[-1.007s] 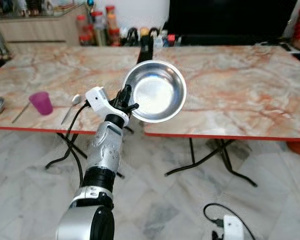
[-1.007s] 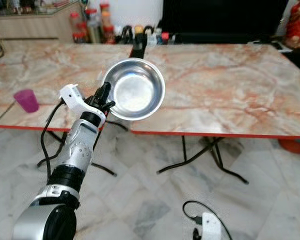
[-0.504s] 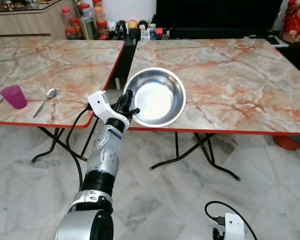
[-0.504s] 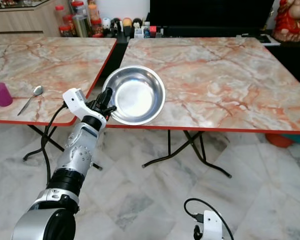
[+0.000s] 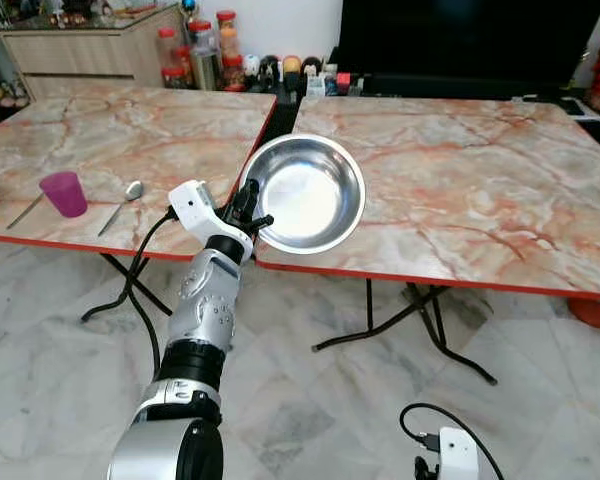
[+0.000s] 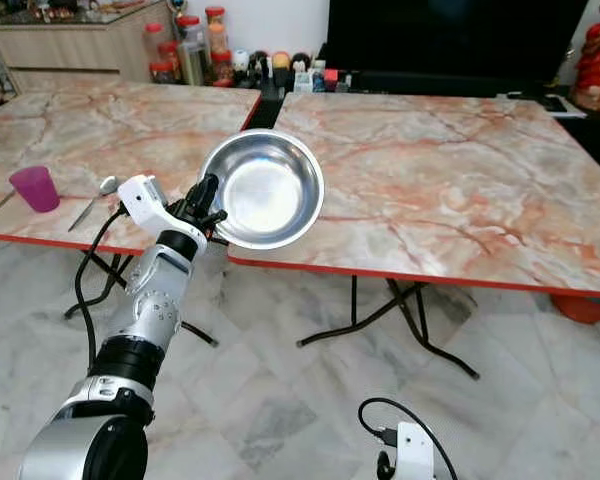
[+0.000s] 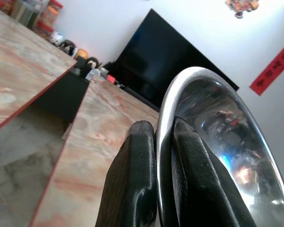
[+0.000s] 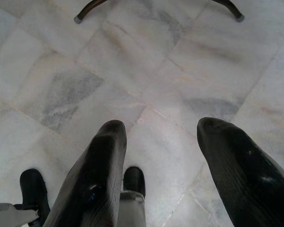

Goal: Setting the table

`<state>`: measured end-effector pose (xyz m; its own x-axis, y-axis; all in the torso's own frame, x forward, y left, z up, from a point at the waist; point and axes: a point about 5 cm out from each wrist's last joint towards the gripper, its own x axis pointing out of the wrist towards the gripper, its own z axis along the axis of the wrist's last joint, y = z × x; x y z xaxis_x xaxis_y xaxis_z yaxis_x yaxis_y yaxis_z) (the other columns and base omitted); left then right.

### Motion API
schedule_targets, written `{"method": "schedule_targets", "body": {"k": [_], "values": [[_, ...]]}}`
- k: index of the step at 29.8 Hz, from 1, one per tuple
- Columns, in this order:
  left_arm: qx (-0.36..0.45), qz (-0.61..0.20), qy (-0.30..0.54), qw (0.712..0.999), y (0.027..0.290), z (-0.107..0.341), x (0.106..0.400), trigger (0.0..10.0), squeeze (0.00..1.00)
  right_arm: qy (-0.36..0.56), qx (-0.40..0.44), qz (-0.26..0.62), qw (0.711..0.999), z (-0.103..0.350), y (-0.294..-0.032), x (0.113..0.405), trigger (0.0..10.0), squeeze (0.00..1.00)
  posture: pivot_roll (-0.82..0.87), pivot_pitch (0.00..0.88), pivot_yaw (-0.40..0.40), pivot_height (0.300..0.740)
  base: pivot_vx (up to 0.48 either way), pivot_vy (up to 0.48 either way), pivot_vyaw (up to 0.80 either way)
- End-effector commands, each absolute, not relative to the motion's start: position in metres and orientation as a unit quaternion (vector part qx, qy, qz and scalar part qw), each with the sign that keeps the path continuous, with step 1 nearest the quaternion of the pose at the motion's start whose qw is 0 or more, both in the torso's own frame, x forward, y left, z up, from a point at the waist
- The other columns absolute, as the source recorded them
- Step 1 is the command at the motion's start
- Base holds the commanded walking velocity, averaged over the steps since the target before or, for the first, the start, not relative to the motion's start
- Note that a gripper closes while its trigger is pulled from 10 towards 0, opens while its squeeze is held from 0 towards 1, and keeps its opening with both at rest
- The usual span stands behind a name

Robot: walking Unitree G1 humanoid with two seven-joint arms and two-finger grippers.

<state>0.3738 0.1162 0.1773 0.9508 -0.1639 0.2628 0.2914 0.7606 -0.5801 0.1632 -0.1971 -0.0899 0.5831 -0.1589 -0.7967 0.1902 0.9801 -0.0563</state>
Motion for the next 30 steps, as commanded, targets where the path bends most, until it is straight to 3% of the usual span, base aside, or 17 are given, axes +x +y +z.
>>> {"method": "schedule_targets", "body": {"k": [1,22,30], "values": [[-0.316,-0.127,-0.109,0.934,0.1183,0.1830,0.3739,10.0,0.00,0.442,0.020,-0.100,0.891,-0.0888,-0.1979,0.1654,10.0,0.00,-0.02,0.000,-0.004,0.736,0.322,0.000,0.00],[-0.308,-0.131,-0.107,0.936,0.1159,0.1843,0.3748,10.0,0.00,0.436,0.025,-0.099,0.894,-0.0877,-0.1959,0.1683,10.0,0.00,-0.02,0.000,-0.001,0.736,0.317,0.000,0.00],[-0.310,-0.119,-0.105,0.937,0.1166,0.1825,0.3754,10.0,0.00,0.437,0.028,-0.097,0.894,-0.0878,-0.1954,0.1682,10.0,0.00,-0.02,0.000,-0.003,0.736,0.000,0.000,0.00]]}}
